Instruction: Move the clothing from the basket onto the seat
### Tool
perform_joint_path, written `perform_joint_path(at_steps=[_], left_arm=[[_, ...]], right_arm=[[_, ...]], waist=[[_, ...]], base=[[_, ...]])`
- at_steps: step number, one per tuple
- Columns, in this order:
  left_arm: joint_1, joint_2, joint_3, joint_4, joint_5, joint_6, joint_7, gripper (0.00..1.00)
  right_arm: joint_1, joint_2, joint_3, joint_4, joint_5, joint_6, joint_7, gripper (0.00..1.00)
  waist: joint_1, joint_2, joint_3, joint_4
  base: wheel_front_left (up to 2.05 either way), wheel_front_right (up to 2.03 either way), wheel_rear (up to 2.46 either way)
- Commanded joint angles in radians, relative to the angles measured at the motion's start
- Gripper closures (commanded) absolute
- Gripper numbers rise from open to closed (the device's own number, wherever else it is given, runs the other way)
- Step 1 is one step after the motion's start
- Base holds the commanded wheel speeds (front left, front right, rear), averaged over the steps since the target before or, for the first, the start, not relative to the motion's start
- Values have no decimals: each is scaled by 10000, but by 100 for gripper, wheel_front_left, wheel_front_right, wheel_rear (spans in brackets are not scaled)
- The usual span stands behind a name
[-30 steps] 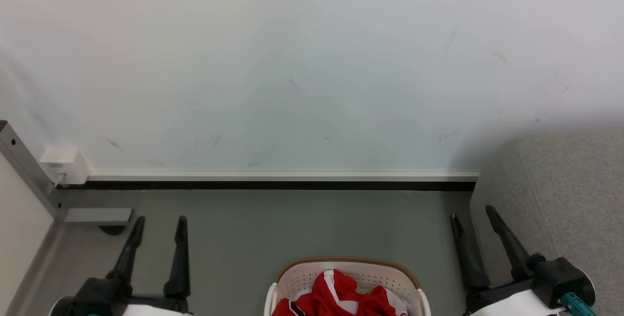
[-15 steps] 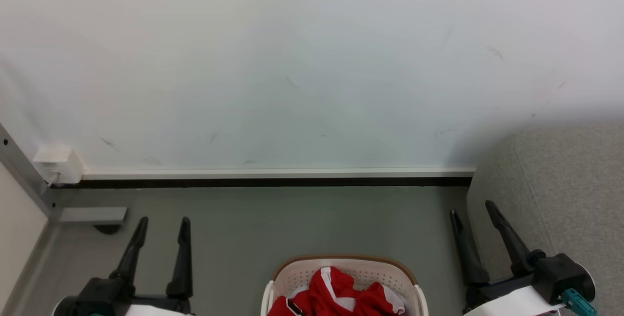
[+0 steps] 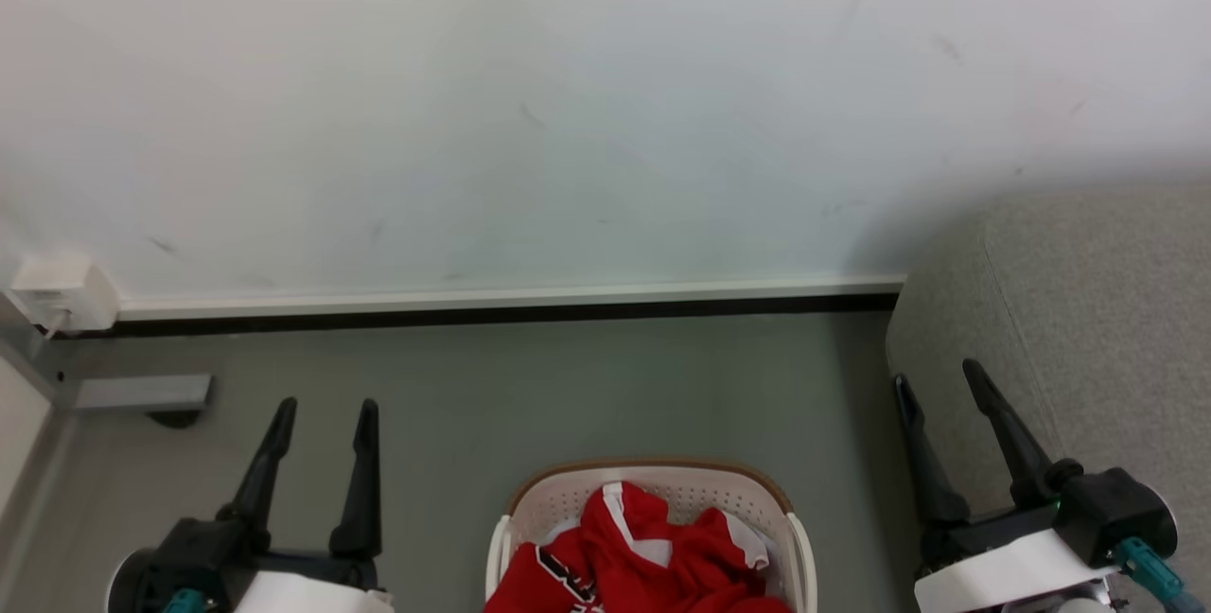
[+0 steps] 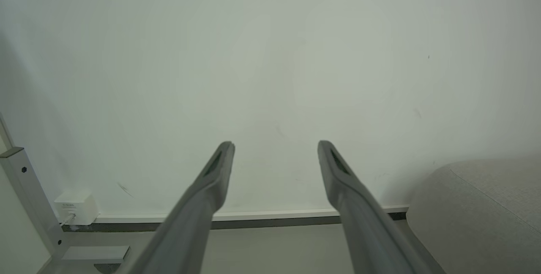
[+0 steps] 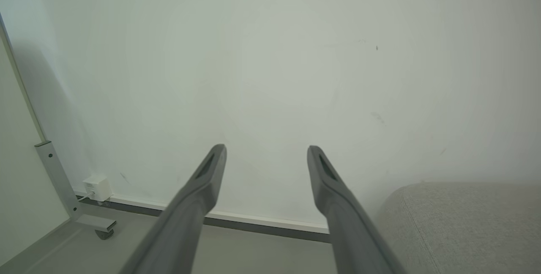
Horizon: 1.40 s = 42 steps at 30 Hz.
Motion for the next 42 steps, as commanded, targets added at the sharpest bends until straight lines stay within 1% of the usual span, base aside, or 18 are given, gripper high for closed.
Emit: perform_joint_path(at_steps=[1,6,13,19,23,28,33,36,42], left_arm=[[-167,60,16,-27,-61,-25,-7,0],[-558,81,-60,-11,47,-94,-7,0],[-1426,270,-351,158,111,-175,-7,0],[-2271,697,-989,613,238,-189,-7,0],[-2867,1076,-1536,1198,144,-180,-7,0],[-3675,1478,-2224,2267,-178,-183,-7,0],[-4584,1818,-3089,3708,-398,-184,-7,0],[-5193,2061,-3885,4778,-355,-185,90,0],[-6492,2417,-5576,6741,-436,-186,860,0]], right_arm=[[-214,-42,-31,-80,-91,-21,4,0],[-607,-21,-115,-251,-82,-21,4,0],[-1321,55,-227,-560,-56,-21,6,0],[-1834,85,-584,-868,-155,-21,4,0],[-2125,117,-843,-1104,-240,-21,6,0],[-2493,160,-1070,-1413,-164,-21,6,0],[-2782,251,-1259,-1713,-62,-21,5,0],[-2923,301,-1372,-1873,-15,-21,6,0],[-3117,365,-1479,-2108,1,-21,5,0]], waist=[[0,0,238,-159],[0,0,913,-478],[0,0,2045,-899],[0,0,3052,-1109],[0,0,3669,-1272],[0,0,4498,-1511],[0,0,5219,-1752],[0,0,5592,-1879],[0,0,6207,-2146]], base=[[0,0,0],[0,0,0],[0,0,0],[0,0,0],[0,0,0],[0,0,0],[0,0,0],[0,0,0],[0,0,0]])
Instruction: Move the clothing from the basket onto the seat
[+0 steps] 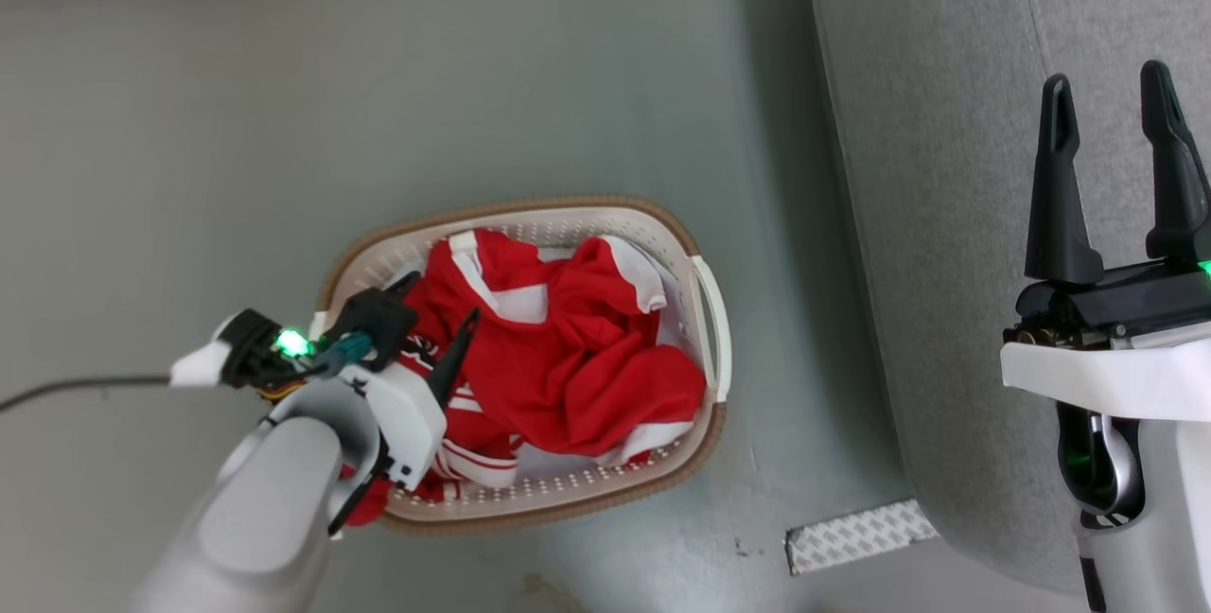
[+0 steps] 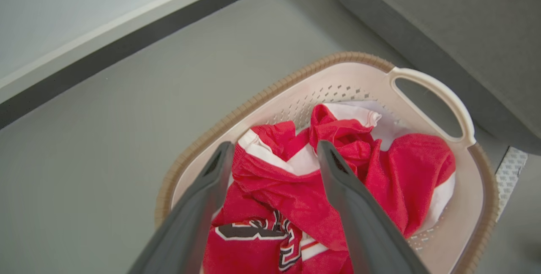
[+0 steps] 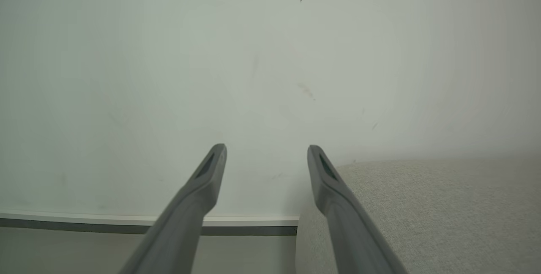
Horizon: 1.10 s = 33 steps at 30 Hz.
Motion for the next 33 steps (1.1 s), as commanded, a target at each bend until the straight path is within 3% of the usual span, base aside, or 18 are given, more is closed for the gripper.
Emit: perform_joint_path(at_steps=[1,16,33], left_arm=[[-426,177,-442,489,-23,18,259,0],[-2745,472,-4155,3626,-136,17,2610,0],[-3949,1346,-7414,4183,-1633,17,3627,0]], right_arm=[[-124,34,-31,-96,39,-21,6,0],[-453,50,126,-449,606,-21,6,0],[-667,52,384,-515,1226,-21,5,0]], waist=[[-2,-1,348,-231],[-2,-1,1777,-1092],[-2,-1,2883,-1789]], base=[[0,0,0],[0,0,0],[0,0,0]])
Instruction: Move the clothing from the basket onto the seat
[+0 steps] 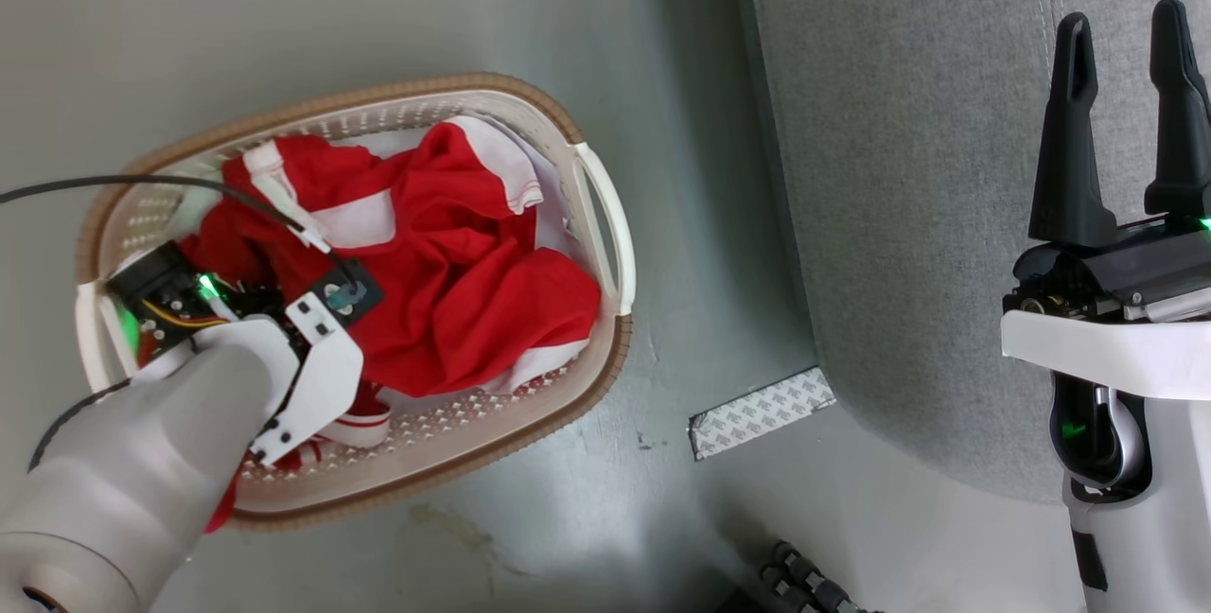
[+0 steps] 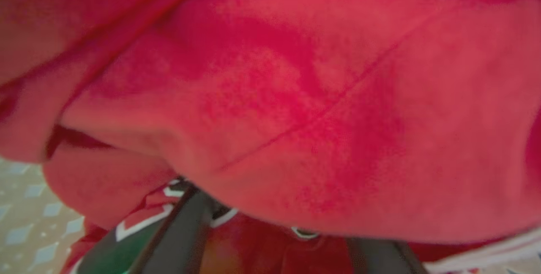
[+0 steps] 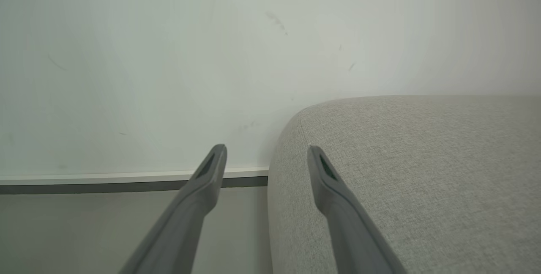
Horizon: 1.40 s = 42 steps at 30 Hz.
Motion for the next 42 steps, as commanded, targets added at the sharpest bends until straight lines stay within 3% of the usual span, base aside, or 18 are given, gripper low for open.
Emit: perform_joint_path(at_steps=[1,5,6,7,8,19,30,42], left_arm=[[-78,149,-101,42,-133,17,66,0],[-77,279,-325,109,6,17,317,0],[-43,287,-340,122,20,17,372,13],[-21,295,-348,119,13,16,399,53],[4,304,-354,112,-4,16,432,100],[434,111,-361,-180,-11,16,215,100],[809,-974,-358,-390,-676,18,-495,100],[1557,-2117,-361,-721,-2047,16,-1669,100]], right_arm=[[-89,7,2,8,90,-21,5,0],[-197,8,75,65,163,-21,6,0],[-219,8,87,75,183,-21,5,0],[-234,8,98,89,191,-21,5,0],[-247,8,106,107,189,-21,6,0],[-260,7,33,281,3,-21,6,0],[129,2,-217,544,-551,-21,5,0],[919,-145,-536,1085,-1121,-21,5,0]], waist=[[-1,0,49,-48],[-1,0,103,-136],[-1,0,109,-146],[-1,0,111,-150],[-1,0,111,-149],[-1,0,-501,83],[-1,0,-2361,794],[-1,0,-4896,2047]], base=[[0,0,0],[0,0,0],[0,0,0],[0,0,0],[0,0,0],[0,0,0],[0,0,0],[0,0,0]])
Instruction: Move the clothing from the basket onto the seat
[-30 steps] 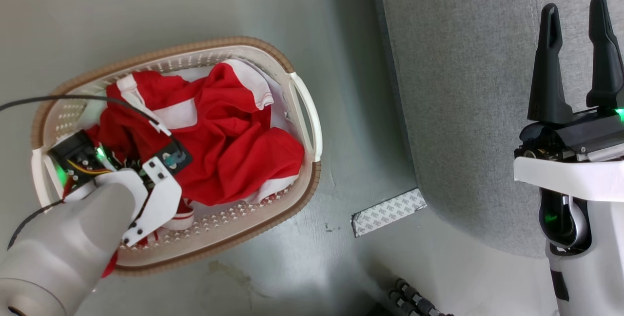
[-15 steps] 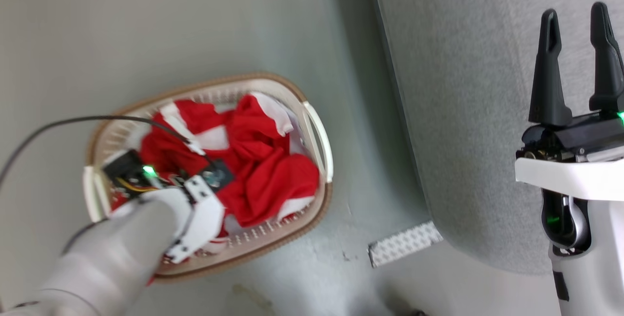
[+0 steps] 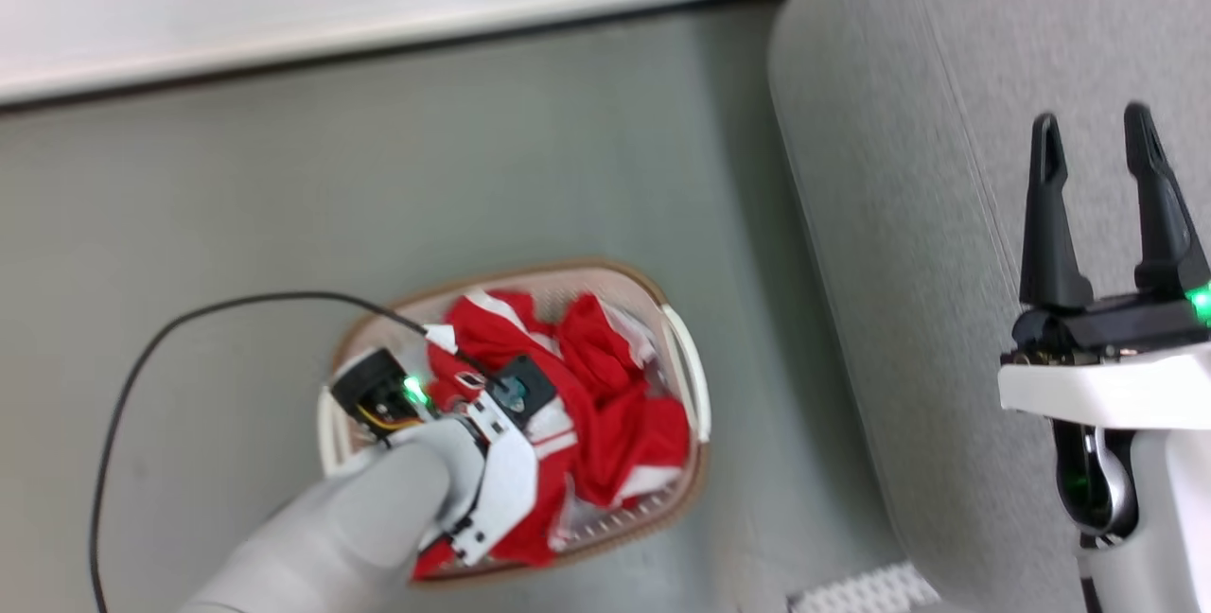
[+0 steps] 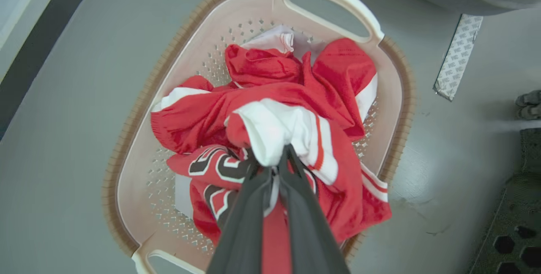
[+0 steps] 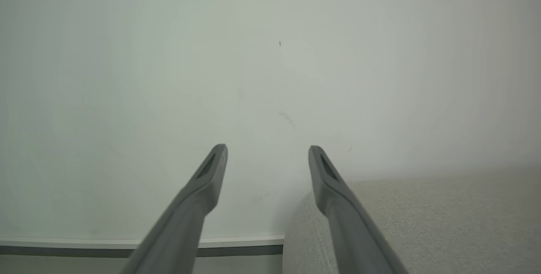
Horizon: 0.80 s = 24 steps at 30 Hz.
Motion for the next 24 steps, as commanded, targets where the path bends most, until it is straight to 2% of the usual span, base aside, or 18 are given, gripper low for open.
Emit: perform_joint_path(at_steps=[1,8,14,20,24], left_arm=[[168,-79,-8,-48,-241,16,-98,100],[607,-352,107,-301,-1349,16,-1254,100],[1024,-296,675,-525,-2127,22,-2122,100],[1330,-38,1356,-1394,-2552,305,-2584,100],[1492,262,1974,-2520,-2721,686,-2673,100]], right_arm=[[165,-113,-44,49,-26,-21,7,0],[774,-473,-1,338,168,-21,7,0],[1175,-628,186,562,434,-21,7,0],[1504,-726,305,766,583,-21,7,0],[1764,-790,338,865,741,-21,7,0]], waist=[[1,0,-846,614],[1,0,-2278,1260],[1,0,-3216,1607],[1,0,-3911,1861],[1,0,-4378,2001]], base=[[0,0,0],[0,0,0],[0,0,0],[0,0,0],[0,0,0]])
